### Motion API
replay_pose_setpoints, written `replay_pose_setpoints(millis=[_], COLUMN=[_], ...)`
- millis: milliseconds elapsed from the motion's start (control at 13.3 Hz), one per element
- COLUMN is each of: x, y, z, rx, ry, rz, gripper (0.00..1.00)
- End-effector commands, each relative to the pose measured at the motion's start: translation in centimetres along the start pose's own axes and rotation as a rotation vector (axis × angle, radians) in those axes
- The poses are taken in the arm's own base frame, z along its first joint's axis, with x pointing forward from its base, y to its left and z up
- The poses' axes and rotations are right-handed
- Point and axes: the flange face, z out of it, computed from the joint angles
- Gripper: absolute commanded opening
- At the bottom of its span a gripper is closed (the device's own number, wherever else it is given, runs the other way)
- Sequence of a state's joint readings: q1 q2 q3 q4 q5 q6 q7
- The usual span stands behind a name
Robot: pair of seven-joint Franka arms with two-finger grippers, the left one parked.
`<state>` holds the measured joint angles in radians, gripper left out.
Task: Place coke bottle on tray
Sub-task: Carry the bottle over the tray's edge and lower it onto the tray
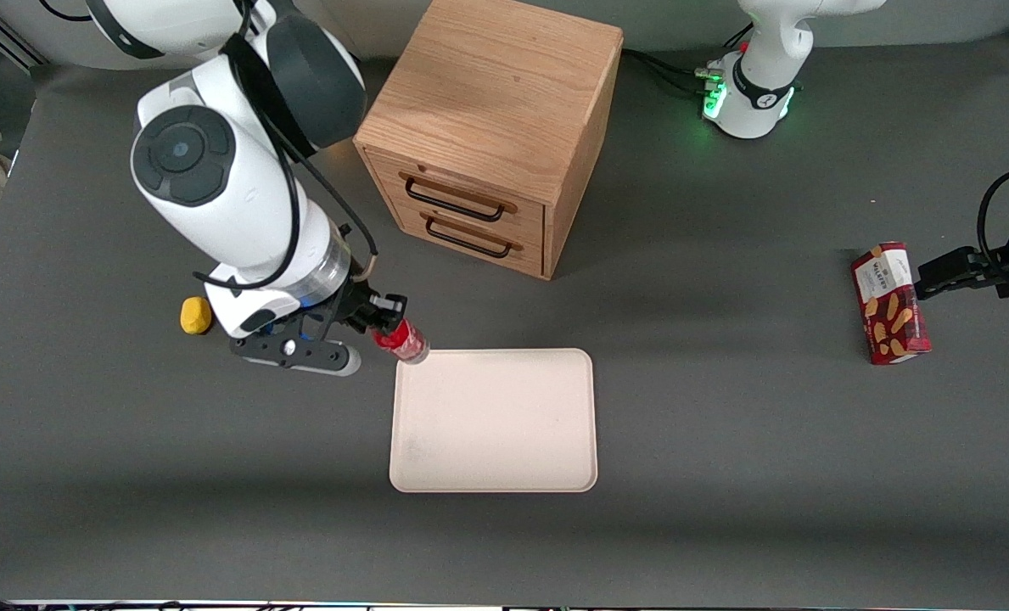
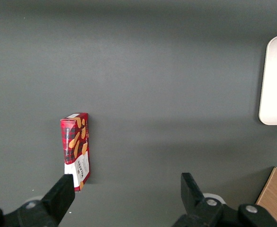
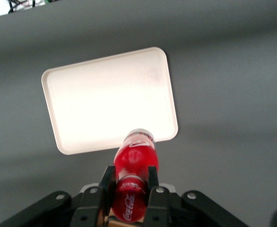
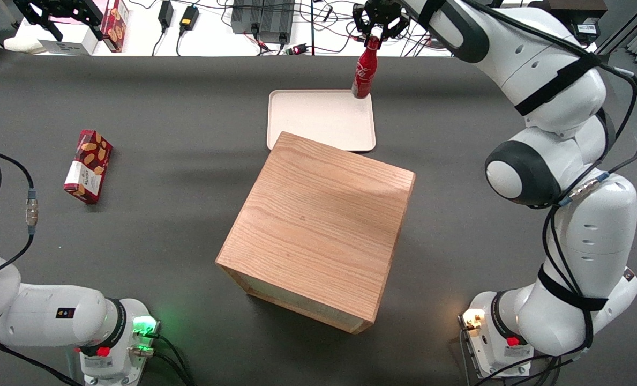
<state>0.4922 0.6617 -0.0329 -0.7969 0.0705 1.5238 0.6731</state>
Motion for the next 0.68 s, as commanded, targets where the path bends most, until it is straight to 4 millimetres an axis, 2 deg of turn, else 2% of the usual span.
replay_pose_setpoints(millis=[0,151,377,603], x=[3.2,5.2,7.6,8.2], y=[0.3,0.7,1.2,1.3], z=[3.0,6.5,13.1,17.9], rx=[0.023,0.009,-0.018,-0.032], ry=[0.053,0.078,0.097,0.083], rz=[-0.034,-0.026,-0.026,-0.012], gripper=[0.00,0.00,0.00,0.00])
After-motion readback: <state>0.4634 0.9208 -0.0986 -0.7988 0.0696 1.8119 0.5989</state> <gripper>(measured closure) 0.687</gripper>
